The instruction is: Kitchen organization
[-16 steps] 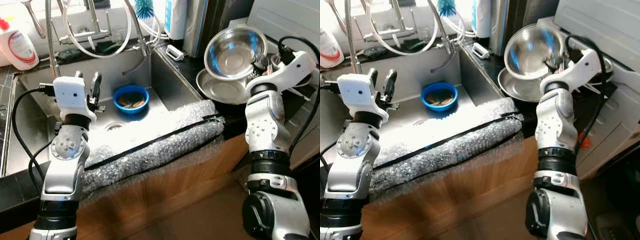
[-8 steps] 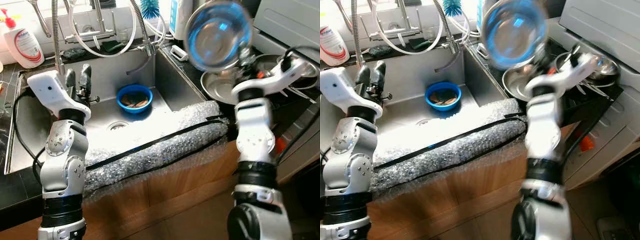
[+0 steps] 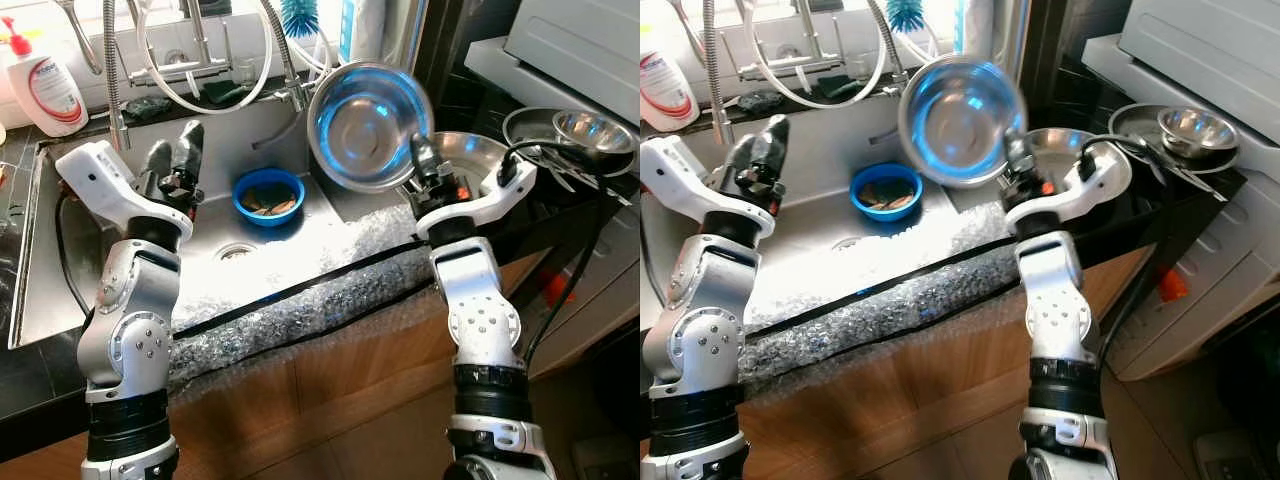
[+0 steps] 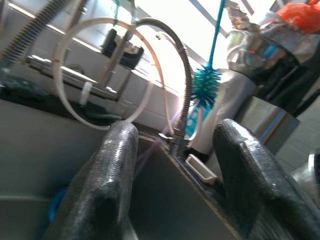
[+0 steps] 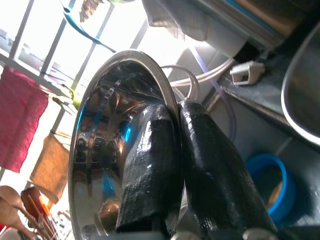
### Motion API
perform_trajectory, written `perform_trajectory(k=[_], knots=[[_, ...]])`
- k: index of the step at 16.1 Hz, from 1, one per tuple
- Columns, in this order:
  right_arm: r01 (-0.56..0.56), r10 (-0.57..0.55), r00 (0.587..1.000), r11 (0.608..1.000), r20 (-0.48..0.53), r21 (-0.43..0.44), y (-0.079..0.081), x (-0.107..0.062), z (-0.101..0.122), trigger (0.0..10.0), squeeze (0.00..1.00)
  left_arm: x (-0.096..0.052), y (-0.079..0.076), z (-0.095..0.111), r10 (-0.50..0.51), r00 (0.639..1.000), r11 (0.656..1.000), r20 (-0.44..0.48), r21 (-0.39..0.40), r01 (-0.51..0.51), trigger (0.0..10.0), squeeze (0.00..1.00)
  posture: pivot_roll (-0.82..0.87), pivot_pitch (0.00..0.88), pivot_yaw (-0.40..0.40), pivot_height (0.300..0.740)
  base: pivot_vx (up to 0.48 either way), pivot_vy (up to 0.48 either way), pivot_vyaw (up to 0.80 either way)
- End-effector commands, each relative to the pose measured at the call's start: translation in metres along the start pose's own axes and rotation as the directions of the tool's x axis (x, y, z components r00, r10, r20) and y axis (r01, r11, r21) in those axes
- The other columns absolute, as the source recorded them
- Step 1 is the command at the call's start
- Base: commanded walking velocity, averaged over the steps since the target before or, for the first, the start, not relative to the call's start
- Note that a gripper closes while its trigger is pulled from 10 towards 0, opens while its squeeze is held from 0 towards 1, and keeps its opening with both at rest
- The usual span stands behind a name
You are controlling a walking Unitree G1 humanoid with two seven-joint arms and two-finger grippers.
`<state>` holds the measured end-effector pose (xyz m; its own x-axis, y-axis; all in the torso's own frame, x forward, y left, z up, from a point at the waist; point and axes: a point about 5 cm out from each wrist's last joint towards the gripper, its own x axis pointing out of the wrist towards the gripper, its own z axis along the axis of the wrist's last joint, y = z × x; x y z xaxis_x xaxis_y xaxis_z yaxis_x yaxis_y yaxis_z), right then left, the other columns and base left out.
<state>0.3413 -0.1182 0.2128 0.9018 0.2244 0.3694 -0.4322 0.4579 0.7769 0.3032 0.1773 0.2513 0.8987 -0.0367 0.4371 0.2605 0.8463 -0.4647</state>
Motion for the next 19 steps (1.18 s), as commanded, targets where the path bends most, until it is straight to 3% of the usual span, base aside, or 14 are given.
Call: perform_trajectory(k=[1,5,6,19], knots=[[-0.028,0.029,1.0,0.997,-0.005,0.076,0.013,-0.001,-0.015,10.0,0.0,0.001,-0.007,0.005,-0.047,0.999,0.999,0.007,-0.017,0.047,10.0,1.0,0.01,0.082,0.009,0.74,0.0,0.0,0.0],[-0.051,0.056,0.997,0.995,-0.053,0.084,0.018,-0.001,-0.026,10.0,0.0,-0.002,-0.02,-0.002,-0.151,0.987,0.989,-0.052,-0.016,0.15,10.0,0.98,0.01,0.064,0.007,0.74,0.0,0.0,0.0],[-0.068,0.075,0.994,0.994,-0.079,0.089,0.021,-0.003,-0.031,10.0,0.0,-0.003,-0.023,-0.006,-0.176,0.981,0.984,-0.081,0.001,0.177,10.0,0.0,0.01,0.06,0.006,0.74,0.0,0.0,0.0],[-0.135,0.146,0.97,0.989,-0.193,0.066,0.031,-0.009,-0.049,10.0,0.0,-0.012,-0.038,-0.02,-0.272,0.943,0.955,-0.191,0.061,0.289,10.0,0.0,0.01,0.081,-0.002,0.74,0.0,0.0,0.0]])
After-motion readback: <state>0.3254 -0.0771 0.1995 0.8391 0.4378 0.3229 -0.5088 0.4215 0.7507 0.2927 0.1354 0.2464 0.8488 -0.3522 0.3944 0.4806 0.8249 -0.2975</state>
